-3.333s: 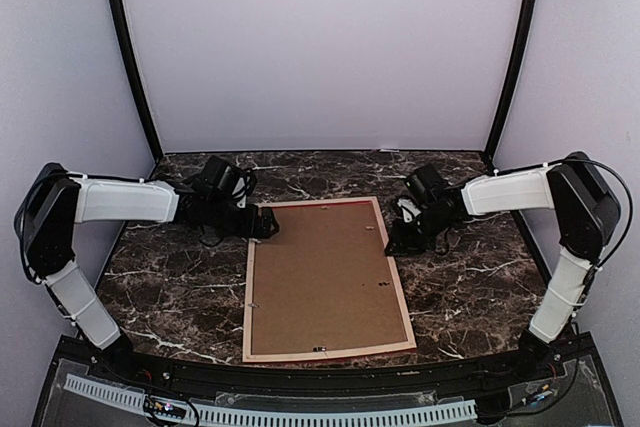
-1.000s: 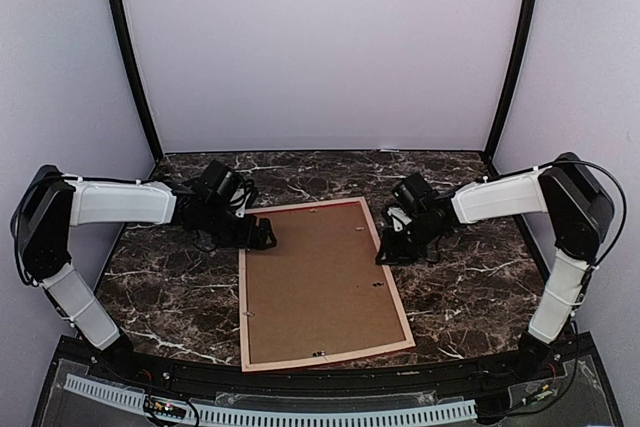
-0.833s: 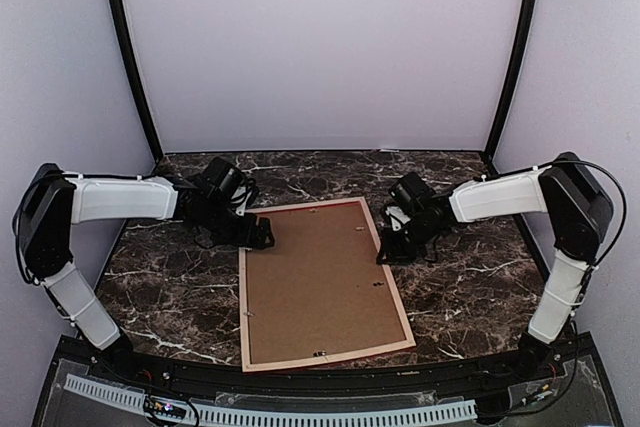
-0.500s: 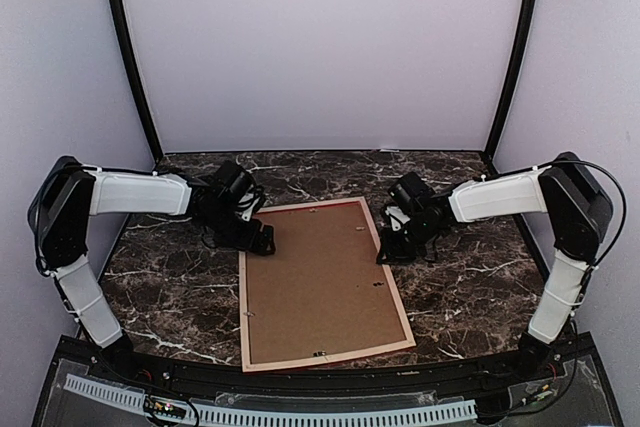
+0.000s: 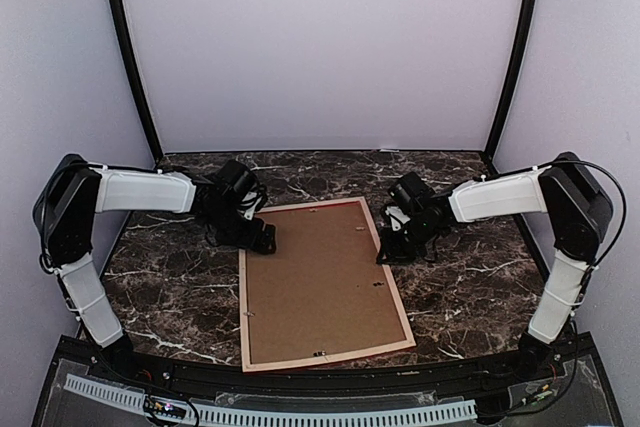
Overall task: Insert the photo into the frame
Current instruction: Press the fastener onto the backboard.
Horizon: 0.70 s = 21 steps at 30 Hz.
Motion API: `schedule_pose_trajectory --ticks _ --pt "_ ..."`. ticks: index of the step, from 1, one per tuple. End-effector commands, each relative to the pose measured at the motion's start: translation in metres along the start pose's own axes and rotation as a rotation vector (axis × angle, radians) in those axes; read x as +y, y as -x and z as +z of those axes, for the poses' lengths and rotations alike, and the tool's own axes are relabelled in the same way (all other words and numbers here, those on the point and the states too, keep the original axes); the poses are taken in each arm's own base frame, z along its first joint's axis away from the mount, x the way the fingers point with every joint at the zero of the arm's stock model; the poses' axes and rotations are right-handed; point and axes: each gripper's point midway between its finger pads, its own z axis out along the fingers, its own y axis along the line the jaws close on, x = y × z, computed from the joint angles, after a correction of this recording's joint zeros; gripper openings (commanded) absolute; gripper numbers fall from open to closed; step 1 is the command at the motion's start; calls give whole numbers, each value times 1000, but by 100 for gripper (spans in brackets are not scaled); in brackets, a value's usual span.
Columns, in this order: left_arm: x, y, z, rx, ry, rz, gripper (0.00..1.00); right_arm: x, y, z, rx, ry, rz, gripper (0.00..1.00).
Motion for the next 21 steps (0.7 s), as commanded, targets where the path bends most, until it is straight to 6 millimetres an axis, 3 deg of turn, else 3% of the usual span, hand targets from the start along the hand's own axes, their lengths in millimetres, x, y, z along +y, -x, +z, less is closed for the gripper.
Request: schedule_pose_trajectory --ticks 1,13,17,21 --pt "0 -6 8 36 -4 9 92 -3 -7 11 21 -7 -5 4" --pt "-8 2 21 32 -38 3 93 -4 -10 13 26 -4 1 3" --pt "-10 9 15 3 -43 5 93 -5 -11 14 27 -8 5 3" --pt "-14 16 -5 -54 -66 -6 93 -6 -12 14 26 -9 9 2"
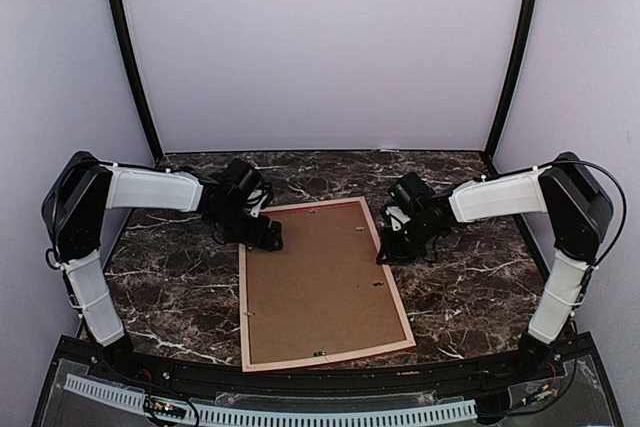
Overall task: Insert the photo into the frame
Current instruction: Press the fastener onto the backboard.
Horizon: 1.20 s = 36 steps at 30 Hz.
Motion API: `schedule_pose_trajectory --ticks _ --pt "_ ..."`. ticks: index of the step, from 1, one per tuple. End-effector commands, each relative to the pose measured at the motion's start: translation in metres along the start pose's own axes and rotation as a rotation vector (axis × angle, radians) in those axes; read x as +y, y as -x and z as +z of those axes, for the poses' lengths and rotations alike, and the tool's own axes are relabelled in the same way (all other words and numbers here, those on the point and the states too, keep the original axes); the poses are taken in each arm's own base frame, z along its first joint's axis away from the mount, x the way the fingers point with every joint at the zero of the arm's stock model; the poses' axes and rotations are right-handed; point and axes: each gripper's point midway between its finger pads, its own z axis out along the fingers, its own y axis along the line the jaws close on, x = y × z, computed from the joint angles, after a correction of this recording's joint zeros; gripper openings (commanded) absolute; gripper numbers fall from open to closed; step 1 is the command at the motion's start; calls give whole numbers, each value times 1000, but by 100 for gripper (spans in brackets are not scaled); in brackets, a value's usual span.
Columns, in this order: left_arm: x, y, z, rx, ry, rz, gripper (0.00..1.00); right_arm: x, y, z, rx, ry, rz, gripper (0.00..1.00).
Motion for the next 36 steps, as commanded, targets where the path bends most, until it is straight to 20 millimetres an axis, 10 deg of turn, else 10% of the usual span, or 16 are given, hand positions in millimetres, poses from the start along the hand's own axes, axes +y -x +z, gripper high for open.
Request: schedule_pose_trajectory --ticks 1,8,18,28,36 --pt "-8 1 -27 -44 -40 -12 93 -6 -11 13 25 -10 1 2" --pt "-31 -11 -70 -112 -136 -34 93 -6 -10 15 26 -12 2 2" --pt "-67 -103 -92 0 -137 -17 93 -6 -10 15 23 -9 2 2" --pt "-88 -181 -86 107 -107 -13 95 -3 -9 18 25 5 2 2" --pt "-89 -195 -71 153 -49 18 98 -4 -10 19 33 2 -1 2"
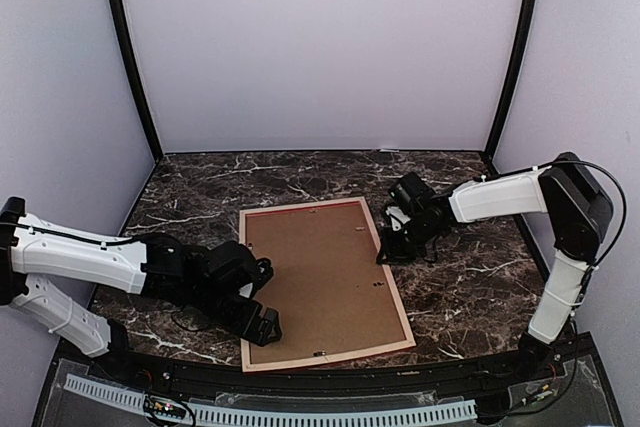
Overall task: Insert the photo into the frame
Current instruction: Press the fastener onto the backboard.
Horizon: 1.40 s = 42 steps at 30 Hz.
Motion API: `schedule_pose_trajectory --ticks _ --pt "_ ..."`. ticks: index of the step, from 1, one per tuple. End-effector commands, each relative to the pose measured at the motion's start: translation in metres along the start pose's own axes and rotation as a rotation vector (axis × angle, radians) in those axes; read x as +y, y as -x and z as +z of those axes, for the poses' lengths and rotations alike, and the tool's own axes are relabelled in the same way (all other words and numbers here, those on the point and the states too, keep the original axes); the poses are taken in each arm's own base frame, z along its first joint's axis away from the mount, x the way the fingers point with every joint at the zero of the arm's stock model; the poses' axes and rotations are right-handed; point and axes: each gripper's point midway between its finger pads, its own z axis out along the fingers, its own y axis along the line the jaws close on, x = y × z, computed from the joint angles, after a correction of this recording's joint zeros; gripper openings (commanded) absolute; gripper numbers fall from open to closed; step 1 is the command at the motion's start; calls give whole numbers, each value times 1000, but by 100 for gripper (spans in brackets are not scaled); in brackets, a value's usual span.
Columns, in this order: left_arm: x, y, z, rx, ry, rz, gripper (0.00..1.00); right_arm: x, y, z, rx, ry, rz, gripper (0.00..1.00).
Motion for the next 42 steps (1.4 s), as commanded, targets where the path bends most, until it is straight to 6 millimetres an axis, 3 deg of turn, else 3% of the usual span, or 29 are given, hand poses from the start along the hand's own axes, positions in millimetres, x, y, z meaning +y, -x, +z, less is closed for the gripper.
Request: schedule_pose_trajectory --ticks 1,7,25,35,42 --pt "12 -3 6 13 72 -18 99 -5 -10 19 31 -2 -5 2" --pt "18 2 13 3 117 0 99 -5 -10 19 30 -3 -5 2" --pt "4 17 26 -12 93 28 99 -7 -14 16 29 -7 -1 2" --pt "-5 22 5 -40 72 5 97 -7 -15 17 30 -3 -3 2" --pt "-18 19 3 -45 37 22 97 -7 -15 16 32 -4 -5 1"
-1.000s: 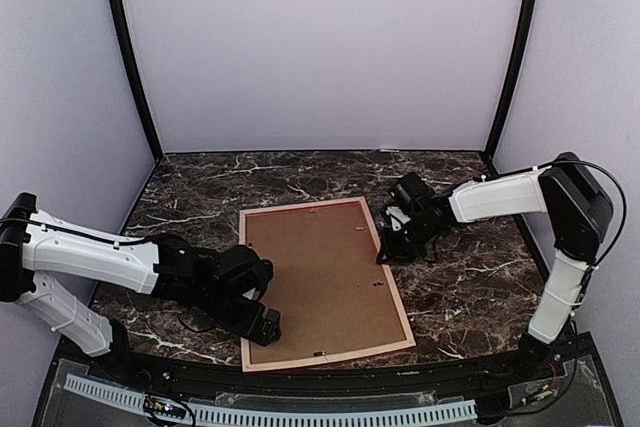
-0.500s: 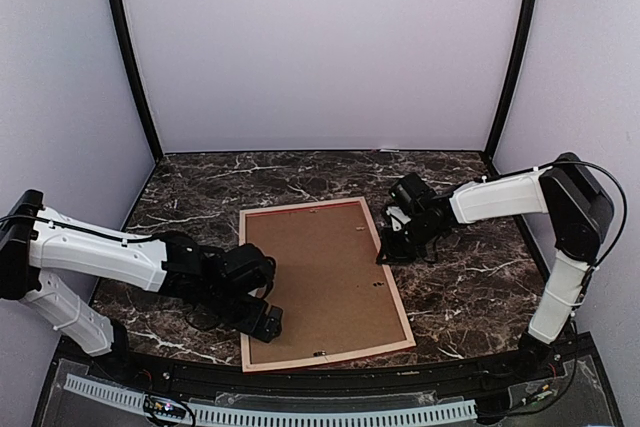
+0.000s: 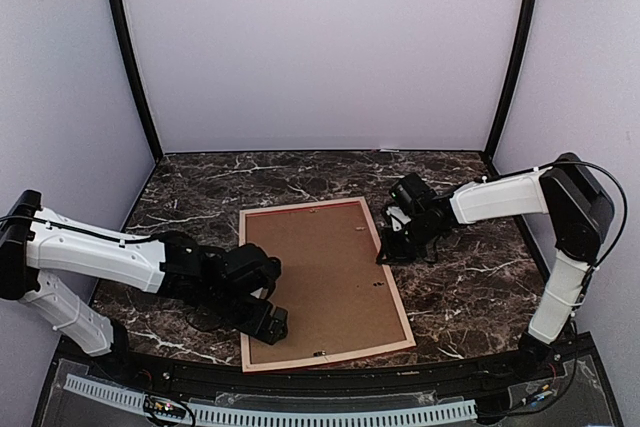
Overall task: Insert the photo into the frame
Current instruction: Press the fastener onto the backboard.
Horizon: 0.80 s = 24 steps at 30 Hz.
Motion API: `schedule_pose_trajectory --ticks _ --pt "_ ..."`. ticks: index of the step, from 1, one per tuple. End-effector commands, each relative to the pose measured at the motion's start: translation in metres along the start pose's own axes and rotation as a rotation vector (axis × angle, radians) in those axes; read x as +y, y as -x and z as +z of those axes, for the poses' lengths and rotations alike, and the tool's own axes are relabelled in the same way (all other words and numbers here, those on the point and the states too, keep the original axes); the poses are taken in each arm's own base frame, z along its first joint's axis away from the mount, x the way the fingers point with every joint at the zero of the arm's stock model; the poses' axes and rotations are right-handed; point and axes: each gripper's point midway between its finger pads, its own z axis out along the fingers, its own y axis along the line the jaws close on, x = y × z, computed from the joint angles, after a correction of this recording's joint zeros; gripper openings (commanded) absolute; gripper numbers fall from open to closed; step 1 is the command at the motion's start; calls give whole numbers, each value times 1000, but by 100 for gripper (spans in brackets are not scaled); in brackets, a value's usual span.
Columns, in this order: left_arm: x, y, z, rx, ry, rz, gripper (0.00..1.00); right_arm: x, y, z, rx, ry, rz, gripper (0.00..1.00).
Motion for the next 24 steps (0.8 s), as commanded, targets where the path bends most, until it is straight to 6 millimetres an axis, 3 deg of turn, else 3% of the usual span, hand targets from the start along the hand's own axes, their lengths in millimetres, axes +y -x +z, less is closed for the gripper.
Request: schedule_pose_trajectory --ticks 1,24 --pt "-21 8 -11 -37 -68 8 97 -8 -16 16 44 -9 -5 1" --pt "4 8 5 -10 59 21 97 -7 -18 16 45 0 -2 1"
